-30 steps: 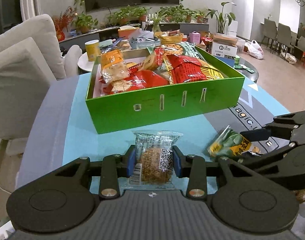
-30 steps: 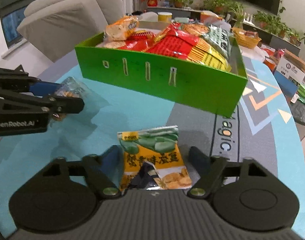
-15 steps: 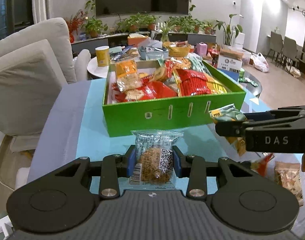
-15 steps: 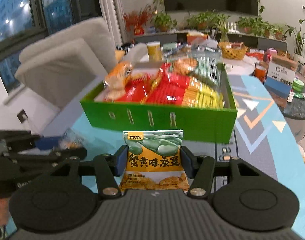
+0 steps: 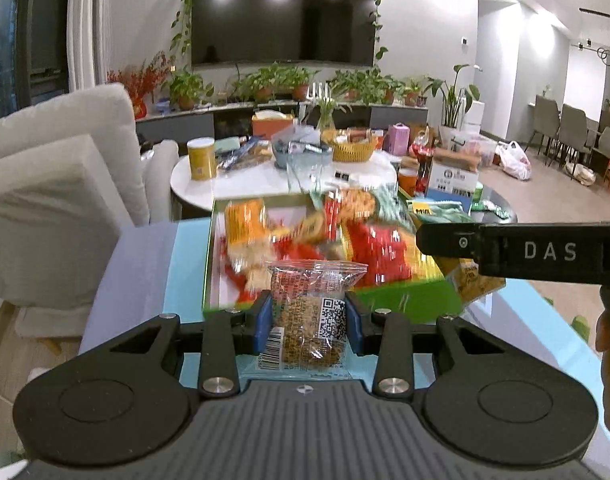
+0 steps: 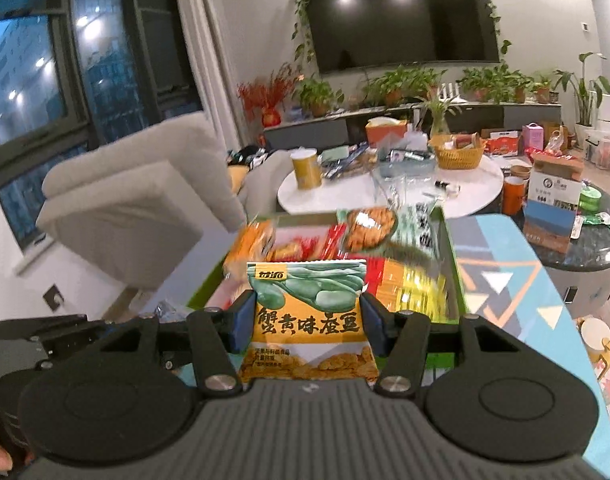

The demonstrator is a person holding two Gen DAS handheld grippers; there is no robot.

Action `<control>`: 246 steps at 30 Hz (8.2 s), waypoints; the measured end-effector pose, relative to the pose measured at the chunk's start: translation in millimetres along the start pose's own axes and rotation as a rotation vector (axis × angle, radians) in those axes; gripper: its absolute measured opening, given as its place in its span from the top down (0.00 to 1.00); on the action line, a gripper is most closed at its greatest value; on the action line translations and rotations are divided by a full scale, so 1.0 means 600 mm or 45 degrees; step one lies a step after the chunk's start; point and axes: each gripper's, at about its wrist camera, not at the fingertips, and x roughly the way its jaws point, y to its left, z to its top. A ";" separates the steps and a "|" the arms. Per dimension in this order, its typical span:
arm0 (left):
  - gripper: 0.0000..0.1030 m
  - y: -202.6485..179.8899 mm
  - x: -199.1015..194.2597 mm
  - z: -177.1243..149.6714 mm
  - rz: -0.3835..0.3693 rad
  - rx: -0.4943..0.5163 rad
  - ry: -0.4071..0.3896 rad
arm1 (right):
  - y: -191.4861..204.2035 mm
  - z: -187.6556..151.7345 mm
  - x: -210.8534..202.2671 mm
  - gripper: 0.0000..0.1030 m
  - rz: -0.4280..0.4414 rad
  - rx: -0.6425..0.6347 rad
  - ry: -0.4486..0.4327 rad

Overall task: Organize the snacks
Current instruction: 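Lower the clear bag into the box with the left tool while the right tool drops the bean bag, then move both tools back to the last snacks on the mat, then grasp the red-and-white bag with the left tool while the right tool grasps the brown bag, then lift the red-and-white bag over the box with the left tool while the right tool carries the brown bag, then lower both bags into the box and open both tools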

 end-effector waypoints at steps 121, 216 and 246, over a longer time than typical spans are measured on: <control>0.37 -0.184 0.004 -0.154 -0.223 0.294 0.239 | -0.124 -0.189 -0.106 0.51 -0.346 0.126 0.171; 0.58 0.028 0.002 0.039 0.054 -0.019 -0.101 | 0.028 0.013 -0.004 0.51 -0.070 -0.069 -0.079; 0.42 0.063 0.180 0.035 0.029 -0.035 0.018 | 0.004 0.023 0.143 0.51 -0.077 -0.092 -0.071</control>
